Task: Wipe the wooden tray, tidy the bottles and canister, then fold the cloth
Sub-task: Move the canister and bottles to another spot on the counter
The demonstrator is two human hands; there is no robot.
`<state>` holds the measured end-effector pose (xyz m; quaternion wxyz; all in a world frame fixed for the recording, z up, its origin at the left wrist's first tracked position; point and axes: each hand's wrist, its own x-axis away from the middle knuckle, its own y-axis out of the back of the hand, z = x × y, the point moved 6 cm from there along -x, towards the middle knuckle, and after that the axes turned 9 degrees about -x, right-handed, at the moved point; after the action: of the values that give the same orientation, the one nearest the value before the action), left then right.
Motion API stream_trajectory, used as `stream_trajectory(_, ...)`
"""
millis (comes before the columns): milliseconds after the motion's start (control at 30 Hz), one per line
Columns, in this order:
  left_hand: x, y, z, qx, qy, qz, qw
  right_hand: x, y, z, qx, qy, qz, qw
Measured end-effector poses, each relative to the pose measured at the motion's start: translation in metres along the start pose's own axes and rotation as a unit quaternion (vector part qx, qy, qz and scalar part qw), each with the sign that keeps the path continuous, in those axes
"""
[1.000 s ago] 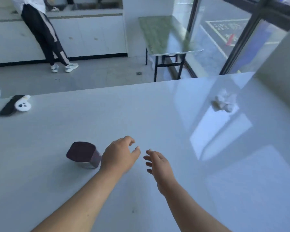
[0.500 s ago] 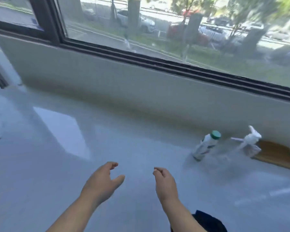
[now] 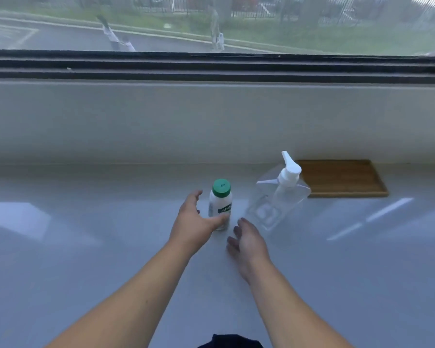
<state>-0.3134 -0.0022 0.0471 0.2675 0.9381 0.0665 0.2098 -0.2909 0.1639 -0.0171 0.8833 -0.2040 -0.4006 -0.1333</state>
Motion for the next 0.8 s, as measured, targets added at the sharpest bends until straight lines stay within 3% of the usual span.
stream_trajectory(200,-0.018,-0.016,-0.012,-0.074,-0.008,-0.032,0.997,-0.029,-0.020,-0.002,-0.026,-0.007,0.035,0.999)
stream_trajectory(367,0.003,0.022,0.015,-0.044,0.013,-0.095,0.994,-0.012,-0.052,-0.023,-0.021,-0.024,0.047,0.998)
stream_trajectory(567,0.054,0.127,0.094,0.050,0.081,-0.175,0.980,0.047,-0.141,-0.098,0.009,-0.066,0.117,0.991)
stream_trajectory(800,0.173,0.286,0.226,0.105,0.158,-0.296,0.936,0.155,-0.256,-0.250,0.091,-0.138,0.208,0.964)
